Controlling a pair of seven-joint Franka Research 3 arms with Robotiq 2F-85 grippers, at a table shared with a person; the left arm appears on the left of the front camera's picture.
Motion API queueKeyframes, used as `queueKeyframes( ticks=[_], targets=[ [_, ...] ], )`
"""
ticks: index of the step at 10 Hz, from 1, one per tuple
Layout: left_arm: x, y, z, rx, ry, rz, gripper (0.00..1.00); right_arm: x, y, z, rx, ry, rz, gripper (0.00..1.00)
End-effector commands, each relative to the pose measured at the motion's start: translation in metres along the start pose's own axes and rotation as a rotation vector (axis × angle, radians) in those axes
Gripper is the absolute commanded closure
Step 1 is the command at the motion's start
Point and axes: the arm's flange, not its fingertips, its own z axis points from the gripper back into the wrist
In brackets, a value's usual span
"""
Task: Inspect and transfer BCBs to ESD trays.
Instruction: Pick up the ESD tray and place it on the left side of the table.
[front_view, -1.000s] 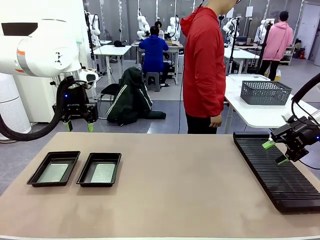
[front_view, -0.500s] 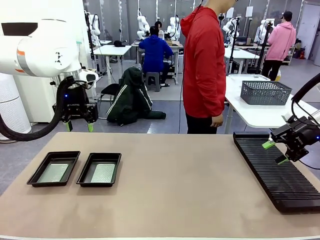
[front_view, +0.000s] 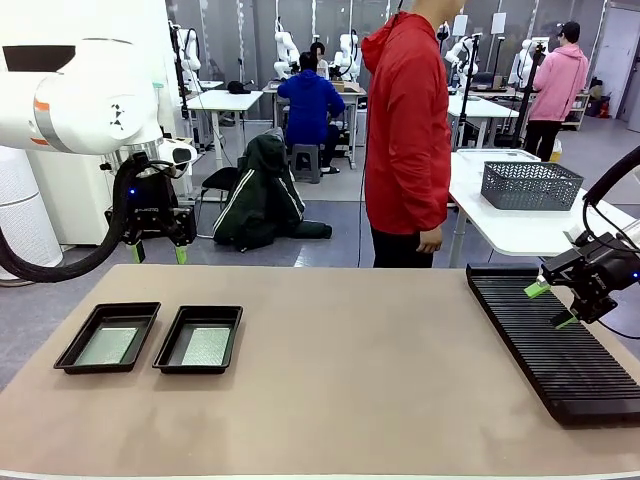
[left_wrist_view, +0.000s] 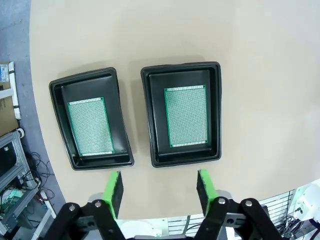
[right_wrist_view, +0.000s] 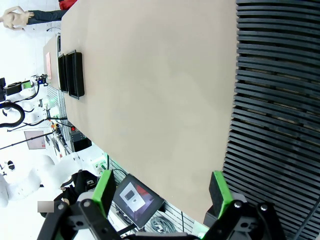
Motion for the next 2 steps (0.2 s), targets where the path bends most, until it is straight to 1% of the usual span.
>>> queueKeyframes(
  ticks=[1,2],
  targets=[
    [-0.0007,0.0013,-0.0026,0.001,-0.005,0.002,0.22,-0.0021,0.0016,0.0005,0.000,-0.006,0.000,0.00],
    [-0.0007,0.0013,-0.0026,0.001,-0.005,0.002,0.22,-0.0021,0.0016,0.0005,0.000,-0.006,0.000,0.00]
  ],
)
